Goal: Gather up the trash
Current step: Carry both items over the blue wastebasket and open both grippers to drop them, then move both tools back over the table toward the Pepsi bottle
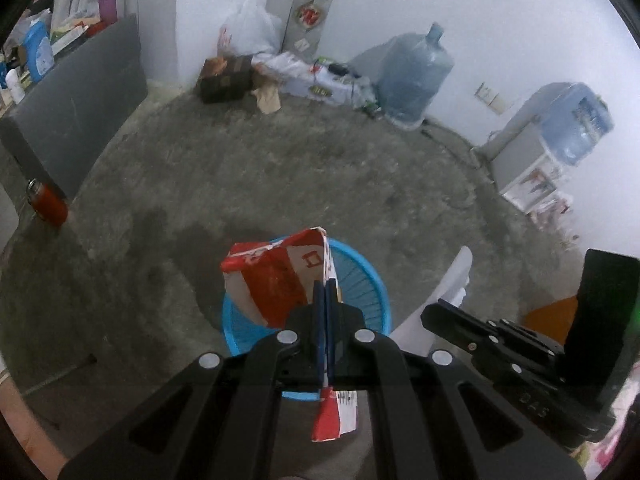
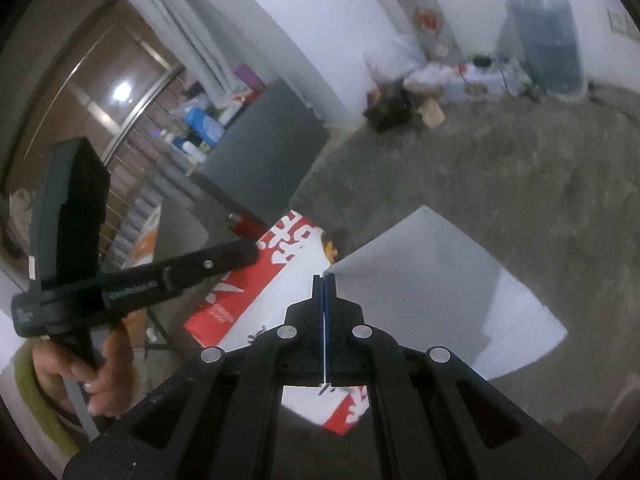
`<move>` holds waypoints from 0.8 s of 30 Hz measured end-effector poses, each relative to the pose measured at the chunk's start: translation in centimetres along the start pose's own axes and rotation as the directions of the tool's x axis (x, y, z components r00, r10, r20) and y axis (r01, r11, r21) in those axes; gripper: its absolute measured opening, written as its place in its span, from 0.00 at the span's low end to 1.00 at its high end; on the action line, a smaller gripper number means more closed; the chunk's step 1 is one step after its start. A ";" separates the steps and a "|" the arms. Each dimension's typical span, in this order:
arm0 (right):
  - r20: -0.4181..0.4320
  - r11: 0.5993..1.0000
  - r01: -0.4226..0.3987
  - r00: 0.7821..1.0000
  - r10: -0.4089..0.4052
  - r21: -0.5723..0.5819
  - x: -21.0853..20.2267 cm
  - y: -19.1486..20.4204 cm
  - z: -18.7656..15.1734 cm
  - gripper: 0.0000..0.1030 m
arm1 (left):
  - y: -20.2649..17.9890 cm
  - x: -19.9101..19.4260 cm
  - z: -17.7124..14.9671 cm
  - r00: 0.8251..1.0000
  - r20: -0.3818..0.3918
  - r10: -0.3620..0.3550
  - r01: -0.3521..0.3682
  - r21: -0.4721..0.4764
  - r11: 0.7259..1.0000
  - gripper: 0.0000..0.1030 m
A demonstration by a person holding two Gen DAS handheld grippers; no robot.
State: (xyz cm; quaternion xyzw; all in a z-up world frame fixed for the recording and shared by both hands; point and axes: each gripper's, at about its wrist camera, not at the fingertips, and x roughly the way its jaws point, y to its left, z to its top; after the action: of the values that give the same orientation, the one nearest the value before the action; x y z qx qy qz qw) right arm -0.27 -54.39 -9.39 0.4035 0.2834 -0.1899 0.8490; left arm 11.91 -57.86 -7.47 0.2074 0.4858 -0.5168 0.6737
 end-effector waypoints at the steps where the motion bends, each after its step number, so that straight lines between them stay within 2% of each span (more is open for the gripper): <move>1: -0.001 1.000 0.006 1.000 -0.006 0.003 0.0 -0.4 0.1 0.00 | 0.1 1.1 0.2 1.000 -0.009 0.012 -0.012 0.004 1.000 0.01; 4: -0.025 1.000 0.013 1.000 -0.013 0.025 -0.6 -2.1 -0.7 0.00 | 0.6 3.7 0.5 0.997 -0.044 0.065 -0.065 0.004 0.998 0.02; 6: -0.061 0.999 0.018 0.998 -0.015 0.047 0.1 -2.8 -0.6 0.05 | 1.0 4.8 0.6 0.995 -0.058 0.079 -0.079 -0.008 0.997 0.16; 7: -0.090 0.998 0.040 0.995 -0.035 0.054 0.9 -3.4 -0.7 0.15 | 1.1 5.0 0.6 0.995 -0.058 0.082 -0.083 -0.014 0.996 0.32; 8: -0.121 0.996 0.073 0.990 -0.066 0.058 1.7 -3.9 -0.7 0.24 | 1.2 4.8 0.5 0.995 -0.047 0.089 -0.090 -0.023 0.996 0.41; 10: -0.153 0.993 0.102 0.984 -0.092 0.057 2.3 -4.5 -0.8 0.44 | 0.9 4.2 0.5 0.996 -0.023 0.085 -0.085 -0.025 0.996 0.44; 12: -0.162 0.990 0.133 0.979 -0.124 0.048 2.4 -4.8 -1.1 0.44 | 0.2 3.3 0.5 0.996 -0.017 0.083 -0.083 -0.006 0.997 0.49; 16: -0.134 0.988 0.146 0.981 -0.138 0.052 0.4 -4.5 -1.8 0.47 | -0.9 0.2 0.3 0.996 0.019 0.083 -0.084 0.038 0.996 0.56; 20: -0.097 0.987 0.159 0.983 -0.155 0.038 -1.7 -4.1 -2.2 0.48 | -1.5 -4.3 -0.2 0.996 0.056 0.064 -0.067 0.059 0.996 0.59; 23: -0.064 0.982 0.187 0.980 -0.187 -0.002 -4.0 -3.0 -2.3 0.53 | -1.8 -9.1 -1.1 0.992 0.108 0.060 -0.070 0.086 0.994 0.61; 24: -0.048 0.980 0.197 0.979 -0.198 -0.031 -5.3 -2.1 -2.4 0.57 | -1.9 -10.2 -1.4 0.991 0.119 0.056 -0.067 0.090 0.994 0.62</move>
State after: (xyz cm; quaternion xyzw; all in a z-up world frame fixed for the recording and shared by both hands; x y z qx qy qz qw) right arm -6.31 -53.28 -8.49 0.3668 0.3459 -0.2590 0.8238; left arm 9.70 -52.47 1.17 0.2234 0.4142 -0.5292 0.7060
